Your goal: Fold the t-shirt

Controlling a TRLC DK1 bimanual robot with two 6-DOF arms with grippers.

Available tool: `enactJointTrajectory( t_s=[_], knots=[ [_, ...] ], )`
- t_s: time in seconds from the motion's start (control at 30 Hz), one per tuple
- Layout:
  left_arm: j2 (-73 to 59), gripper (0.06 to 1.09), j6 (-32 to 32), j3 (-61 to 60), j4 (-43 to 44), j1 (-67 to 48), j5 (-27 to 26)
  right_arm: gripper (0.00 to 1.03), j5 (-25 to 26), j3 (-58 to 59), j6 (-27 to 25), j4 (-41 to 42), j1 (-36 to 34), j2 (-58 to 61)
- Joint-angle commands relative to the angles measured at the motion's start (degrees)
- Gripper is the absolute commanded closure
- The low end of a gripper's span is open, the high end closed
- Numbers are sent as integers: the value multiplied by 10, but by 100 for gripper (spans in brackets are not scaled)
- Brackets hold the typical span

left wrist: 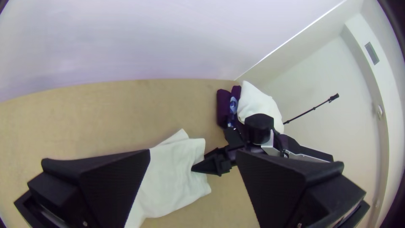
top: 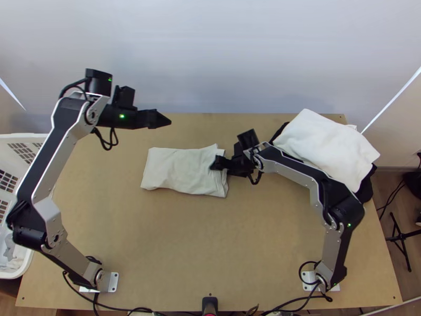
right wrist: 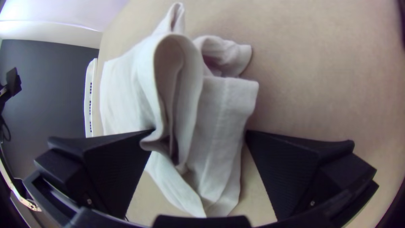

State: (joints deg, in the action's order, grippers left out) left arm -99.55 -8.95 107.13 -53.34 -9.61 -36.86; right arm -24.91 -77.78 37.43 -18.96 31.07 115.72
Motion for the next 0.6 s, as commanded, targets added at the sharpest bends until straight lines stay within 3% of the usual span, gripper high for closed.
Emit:
enactJointTrajectory(
  t_s=[0.0,0.23,0.3,0.4,0.57],
  knots=[
    [19,10,2,-22,-1,25,-1,4,5,-59,-1,3,5,63],
    [29,10,6,-36,-1,40,-1,7,6,-171,33,1,63,130],
    [30,10,7,-37,-1,42,-1,27,6,-178,33,-6,69,127],
    [36,10,10,-41,-1,49,-1,97,5,-160,29,-9,52,97],
    [41,10,17,-57,-1,65,-1,100,5,-138,32,-9,7,6]
  ],
)
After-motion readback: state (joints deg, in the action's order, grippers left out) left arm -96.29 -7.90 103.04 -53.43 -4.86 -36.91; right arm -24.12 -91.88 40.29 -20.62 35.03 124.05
